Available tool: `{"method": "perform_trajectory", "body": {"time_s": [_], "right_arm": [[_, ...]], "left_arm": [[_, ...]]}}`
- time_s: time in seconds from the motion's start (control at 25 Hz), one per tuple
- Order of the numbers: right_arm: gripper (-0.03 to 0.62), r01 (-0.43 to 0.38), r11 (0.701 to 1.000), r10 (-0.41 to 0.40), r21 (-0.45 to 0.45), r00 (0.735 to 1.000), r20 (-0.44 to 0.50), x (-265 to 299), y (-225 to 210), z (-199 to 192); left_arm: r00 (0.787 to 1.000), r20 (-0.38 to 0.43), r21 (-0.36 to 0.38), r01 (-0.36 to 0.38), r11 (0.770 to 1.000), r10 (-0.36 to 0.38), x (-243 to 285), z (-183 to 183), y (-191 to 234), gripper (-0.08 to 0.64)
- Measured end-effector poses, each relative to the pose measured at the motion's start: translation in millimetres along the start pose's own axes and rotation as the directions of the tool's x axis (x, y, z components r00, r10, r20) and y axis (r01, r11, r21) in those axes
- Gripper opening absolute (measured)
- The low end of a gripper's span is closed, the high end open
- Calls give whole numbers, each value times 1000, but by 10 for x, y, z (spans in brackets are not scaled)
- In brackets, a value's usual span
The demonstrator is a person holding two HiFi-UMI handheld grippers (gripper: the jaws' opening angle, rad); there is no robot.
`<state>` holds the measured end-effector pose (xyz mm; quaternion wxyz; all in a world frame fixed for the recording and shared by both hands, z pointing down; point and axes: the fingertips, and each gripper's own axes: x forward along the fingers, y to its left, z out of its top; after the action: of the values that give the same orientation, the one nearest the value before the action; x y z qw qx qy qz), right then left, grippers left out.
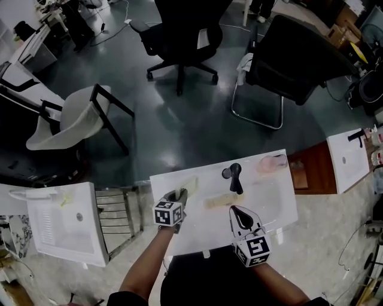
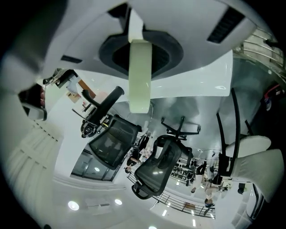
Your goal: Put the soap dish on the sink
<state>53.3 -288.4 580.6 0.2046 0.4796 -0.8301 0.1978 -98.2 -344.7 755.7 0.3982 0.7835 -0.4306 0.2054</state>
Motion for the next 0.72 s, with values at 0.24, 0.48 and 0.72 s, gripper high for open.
{"method": "perform_trajectory", "body": {"time_s": [0.24,0.48,0.72], "right_arm": [[-2,32,999,-32,6,999,-19,25,-30,-25],[-2,59,998,-59,-2,998,-28,11,-67,-2],[-2,78,997,-78,4,996,-34,-32,-87,-22]], "left_arm": [[999,-27,-94,38,995,-41,229,-42,164,25],[998,-48,-156,42,987,-50,330,-69,276,54],[996,-86,-110,-45,993,36,341,-57,423,152]]}}
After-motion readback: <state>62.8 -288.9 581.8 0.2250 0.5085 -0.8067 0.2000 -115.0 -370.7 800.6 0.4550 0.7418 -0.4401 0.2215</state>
